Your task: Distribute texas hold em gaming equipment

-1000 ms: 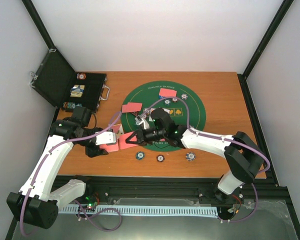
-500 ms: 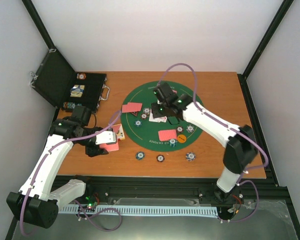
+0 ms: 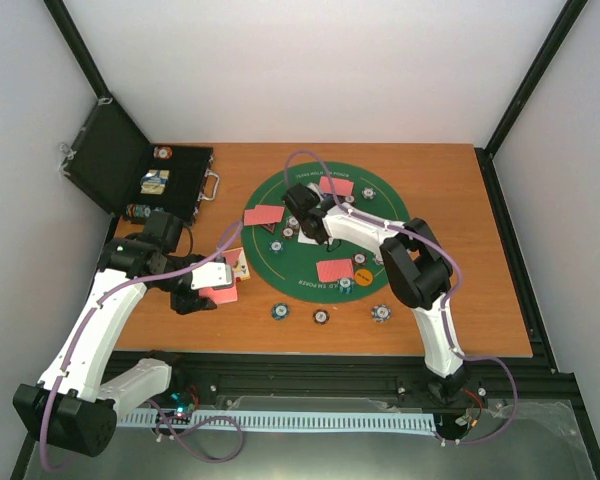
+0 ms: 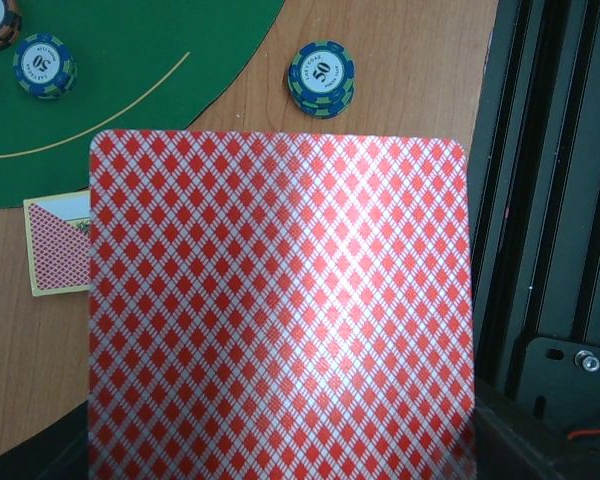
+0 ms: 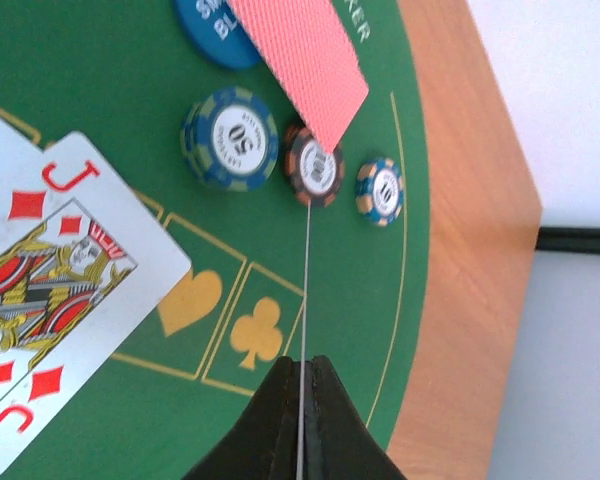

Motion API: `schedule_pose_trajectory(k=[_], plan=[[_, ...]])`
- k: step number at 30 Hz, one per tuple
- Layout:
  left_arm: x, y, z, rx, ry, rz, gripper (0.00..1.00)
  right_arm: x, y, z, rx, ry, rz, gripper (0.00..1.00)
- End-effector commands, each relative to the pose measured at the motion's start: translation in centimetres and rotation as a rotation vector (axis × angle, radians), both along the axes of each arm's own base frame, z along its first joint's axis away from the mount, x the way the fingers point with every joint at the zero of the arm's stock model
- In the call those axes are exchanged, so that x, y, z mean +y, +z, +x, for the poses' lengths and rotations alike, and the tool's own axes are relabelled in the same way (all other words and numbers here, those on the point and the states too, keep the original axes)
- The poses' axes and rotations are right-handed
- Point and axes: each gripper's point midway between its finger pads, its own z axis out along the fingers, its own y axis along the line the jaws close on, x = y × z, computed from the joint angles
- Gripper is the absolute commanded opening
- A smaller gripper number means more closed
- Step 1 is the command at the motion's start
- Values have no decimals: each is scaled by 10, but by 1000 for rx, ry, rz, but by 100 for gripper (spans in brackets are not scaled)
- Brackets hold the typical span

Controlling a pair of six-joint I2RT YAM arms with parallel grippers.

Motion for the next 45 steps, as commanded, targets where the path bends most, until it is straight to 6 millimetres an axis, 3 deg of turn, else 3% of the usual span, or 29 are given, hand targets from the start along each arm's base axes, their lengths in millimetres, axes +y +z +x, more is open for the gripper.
schedule_pose_trajectory(k=[1, 5, 11, 17, 22, 24, 28, 32, 38, 45], plan=[[-4, 14, 2, -24, -4, -32, 27, 2, 1, 17, -29, 63, -65, 3], [-6, 15, 1, -17, -7, -40, 27, 8, -19, 12, 56, 83, -15, 11], [-5, 16, 0, -27, -12, -41, 27, 2, -40, 0, 114, 85, -17, 9], [-5, 17, 2, -31, -12, -38, 27, 9, -39, -16, 154, 90, 83, 5], [-6, 19, 2, -30, -11, -43, 27, 15, -34, -31, 190, 92, 157, 14], [-5, 19, 2, -29, -12, -39, 27, 19, -23, -34, 185, 92, 209, 22], [-4, 18, 0, -30, -11, -32, 27, 27, 8, -37, 146, 74, 340, 52], [-4, 18, 0, -31, -10, -31, 27, 36, 44, -40, 122, 57, 483, 75], [-4, 19, 0, -34, -10, -35, 27, 52, 82, -58, 142, 38, 718, 79], [-6, 19, 1, -30, -12, -46, 26, 119, 119, -136, 451, 89, 1401, 91]])
